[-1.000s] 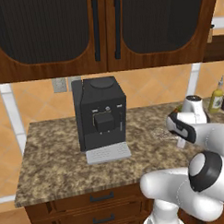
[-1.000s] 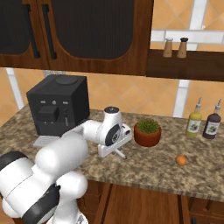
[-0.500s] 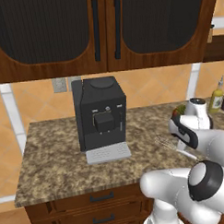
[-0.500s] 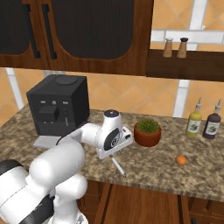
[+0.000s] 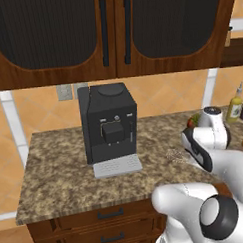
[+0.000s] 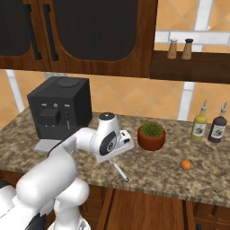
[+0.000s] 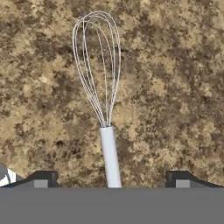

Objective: Pick the whisk from the drawer and place it on the counter.

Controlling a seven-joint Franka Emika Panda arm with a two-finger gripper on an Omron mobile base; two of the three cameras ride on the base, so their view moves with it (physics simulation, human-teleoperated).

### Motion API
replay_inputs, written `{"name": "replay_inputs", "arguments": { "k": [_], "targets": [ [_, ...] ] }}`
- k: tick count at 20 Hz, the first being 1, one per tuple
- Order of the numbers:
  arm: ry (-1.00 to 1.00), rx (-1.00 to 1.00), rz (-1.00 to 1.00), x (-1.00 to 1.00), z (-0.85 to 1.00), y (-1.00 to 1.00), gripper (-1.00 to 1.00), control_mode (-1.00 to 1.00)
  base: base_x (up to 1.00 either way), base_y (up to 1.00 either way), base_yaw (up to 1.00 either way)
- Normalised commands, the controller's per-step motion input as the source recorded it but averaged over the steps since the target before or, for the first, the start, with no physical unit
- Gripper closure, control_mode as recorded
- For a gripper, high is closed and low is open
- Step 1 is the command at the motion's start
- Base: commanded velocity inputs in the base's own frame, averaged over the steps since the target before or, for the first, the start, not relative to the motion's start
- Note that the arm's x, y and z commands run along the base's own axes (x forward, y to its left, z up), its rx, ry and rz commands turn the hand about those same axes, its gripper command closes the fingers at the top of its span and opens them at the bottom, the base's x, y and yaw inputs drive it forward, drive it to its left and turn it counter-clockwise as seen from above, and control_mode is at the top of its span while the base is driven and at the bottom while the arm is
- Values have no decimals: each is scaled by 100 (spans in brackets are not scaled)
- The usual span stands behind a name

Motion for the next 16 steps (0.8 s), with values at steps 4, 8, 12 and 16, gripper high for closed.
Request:
{"name": "replay_inputs", "arguments": {
  "k": [4,8,12,16],
  "targets": [
    [0,-8,-20,-78,60,51,-100,-100,0,0,0],
    [-5,-4,-27,-71,44,91,-100,-100,0,0,0],
    [-7,0,-30,-44,47,100,-100,-100,0,0,0],
    [-1,0,-29,-26,69,99,-100,-100,0,0,0]
  ]
}}
